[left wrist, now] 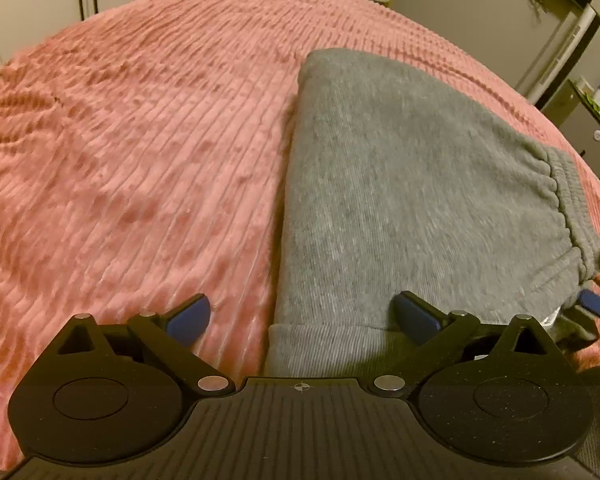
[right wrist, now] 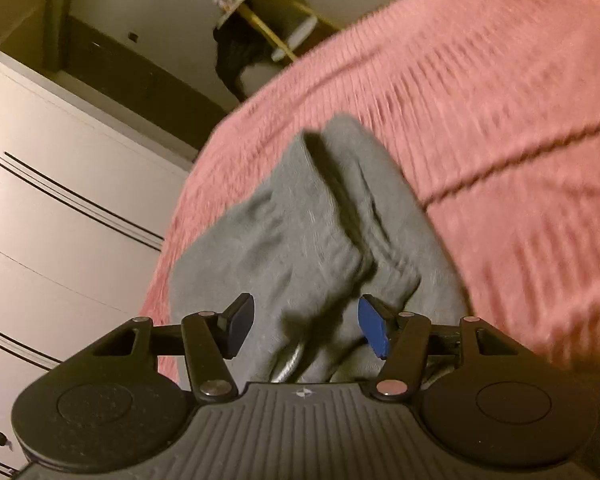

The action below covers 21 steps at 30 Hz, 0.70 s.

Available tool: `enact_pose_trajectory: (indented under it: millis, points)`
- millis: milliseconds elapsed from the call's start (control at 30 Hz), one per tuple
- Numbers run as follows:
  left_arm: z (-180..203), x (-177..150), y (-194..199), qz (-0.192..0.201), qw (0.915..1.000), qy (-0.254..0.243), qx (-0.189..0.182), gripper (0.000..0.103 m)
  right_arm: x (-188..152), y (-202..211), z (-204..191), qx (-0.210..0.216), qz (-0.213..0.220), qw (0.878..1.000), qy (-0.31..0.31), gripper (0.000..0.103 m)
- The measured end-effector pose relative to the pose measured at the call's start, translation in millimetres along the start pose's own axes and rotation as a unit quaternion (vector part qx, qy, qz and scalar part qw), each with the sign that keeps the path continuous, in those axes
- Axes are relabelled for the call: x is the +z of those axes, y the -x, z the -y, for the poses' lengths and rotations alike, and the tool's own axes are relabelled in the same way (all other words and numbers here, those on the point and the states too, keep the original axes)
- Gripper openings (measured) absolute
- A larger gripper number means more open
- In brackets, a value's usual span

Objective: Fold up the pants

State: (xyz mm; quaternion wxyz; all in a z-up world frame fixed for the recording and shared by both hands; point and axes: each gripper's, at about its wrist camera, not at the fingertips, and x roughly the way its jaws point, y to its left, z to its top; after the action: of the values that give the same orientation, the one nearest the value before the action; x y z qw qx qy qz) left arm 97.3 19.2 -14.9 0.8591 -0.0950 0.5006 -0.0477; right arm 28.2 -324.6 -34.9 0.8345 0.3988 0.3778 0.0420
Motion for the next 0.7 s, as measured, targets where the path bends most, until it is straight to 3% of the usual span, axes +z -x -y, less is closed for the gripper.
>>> enact_pose_trajectory:
  millis: [67,133,200,267,433,567,633,700]
  points:
    - [1,-1,2,0.004,1.0,-0.004,0.003,0.102,1,-9,3,0.025,0.004,0.999,-0.027,0.058]
    - [2,-2,4,0.009,0.9999,-0.009,0.008,0.102,2,-20,4,0.031,0.008,0.998,-0.048,0.051]
    - [4,-2,5,0.013,0.9997,-0.014,0.012,0.102,1,-36,6,0.014,-0.003,0.998,-0.064,0.03]
    - [5,-3,5,0.016,0.9996,-0.017,0.014,0.102,2,-45,9,0.005,-0.005,0.997,-0.078,0.026]
    - [4,-4,8,0.021,0.9995,-0.017,0.014,0.102,-6,-35,-11,-0.026,0.033,0.999,-0.003,0.021]
    - [5,-6,15,0.038,0.999,-0.021,0.011,0.101,-20,0,-30,-0.001,0.089,0.995,0.045,0.02]
    - [5,-5,16,0.042,0.9989,-0.02,0.012,0.101,-23,3,-32,-0.036,0.087,0.993,0.067,0.02]
    - [5,-5,13,0.034,0.9991,-0.019,0.017,0.101,-24,-12,-26,-0.092,0.047,0.992,0.07,0.02]
